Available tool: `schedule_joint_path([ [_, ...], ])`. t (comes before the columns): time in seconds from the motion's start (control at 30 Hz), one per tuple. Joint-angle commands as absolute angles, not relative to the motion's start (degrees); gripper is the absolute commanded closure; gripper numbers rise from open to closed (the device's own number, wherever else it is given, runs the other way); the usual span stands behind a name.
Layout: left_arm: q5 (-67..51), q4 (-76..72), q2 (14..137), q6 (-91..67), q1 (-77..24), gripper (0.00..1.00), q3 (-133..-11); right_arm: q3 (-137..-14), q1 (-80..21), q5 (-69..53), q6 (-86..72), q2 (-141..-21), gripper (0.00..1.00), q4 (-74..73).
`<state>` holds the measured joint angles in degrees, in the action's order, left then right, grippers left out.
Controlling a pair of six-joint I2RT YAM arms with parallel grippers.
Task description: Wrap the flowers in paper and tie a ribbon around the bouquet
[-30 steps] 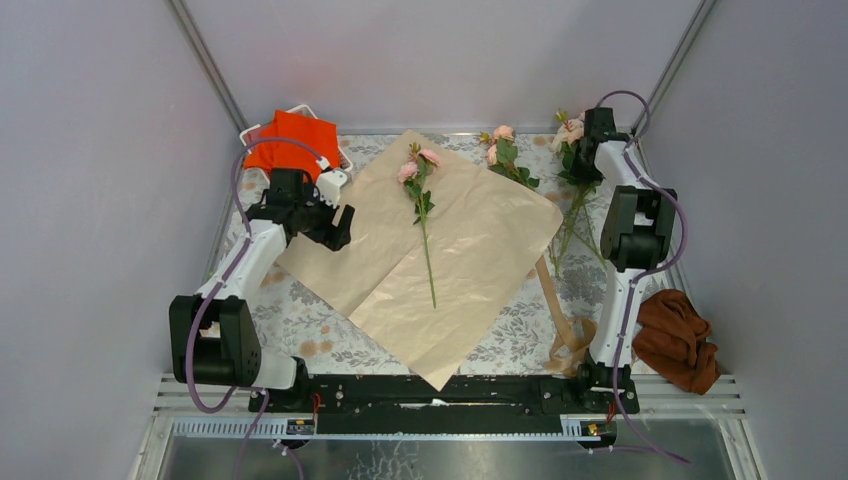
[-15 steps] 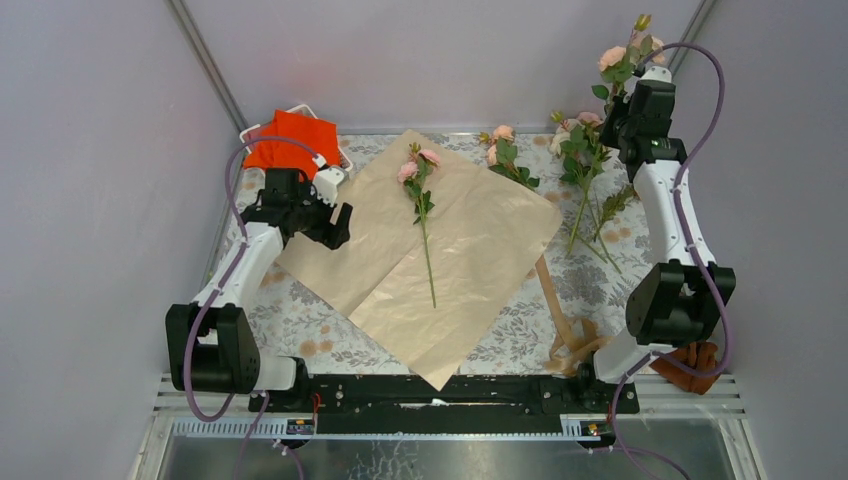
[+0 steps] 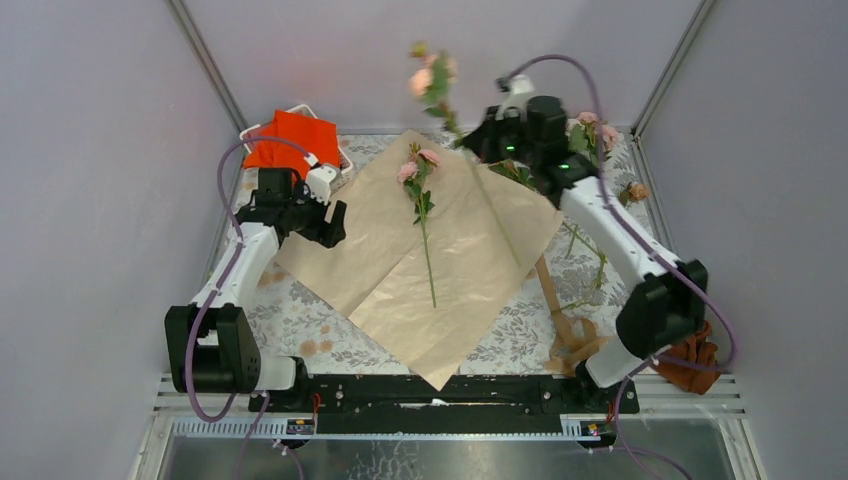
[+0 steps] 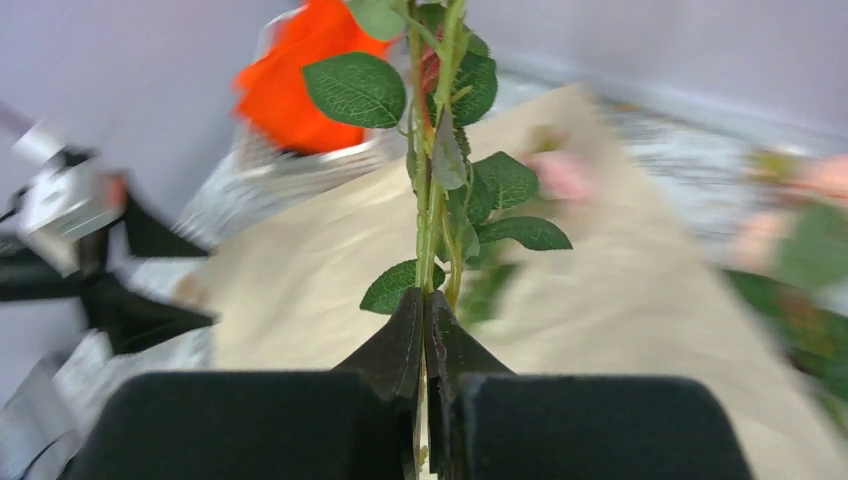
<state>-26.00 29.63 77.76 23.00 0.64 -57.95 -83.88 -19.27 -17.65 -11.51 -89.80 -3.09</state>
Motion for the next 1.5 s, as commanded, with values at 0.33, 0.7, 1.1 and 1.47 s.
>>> schedule_joint_path([
  [0.33, -28.5, 29.0, 77.2, 22.0, 4.4, 0.15, -57.9, -110.6, -36.6, -6.3, -20.6, -125.4, 0.71, -19.0],
  [0.7, -28.9, 29.0, 77.4, 22.4, 4.5, 0.14, -57.2, -100.6, -11.9, -2.7, -6.1, -112.9, 0.42, -29.6],
  [1.1, -29.3, 29.1, 78.5, 22.3, 4.5, 0.14, -57.1, -124.1, -6.4, -14.3, 1.6, -134.8, 0.23, -30.2],
  [1.47, -29.7, 29.4, 80.2, 22.0, 4.4, 0.14, -57.2, -135.4, -6.4, -4.9, -3.3, -149.5, 0.49, -28.2],
])
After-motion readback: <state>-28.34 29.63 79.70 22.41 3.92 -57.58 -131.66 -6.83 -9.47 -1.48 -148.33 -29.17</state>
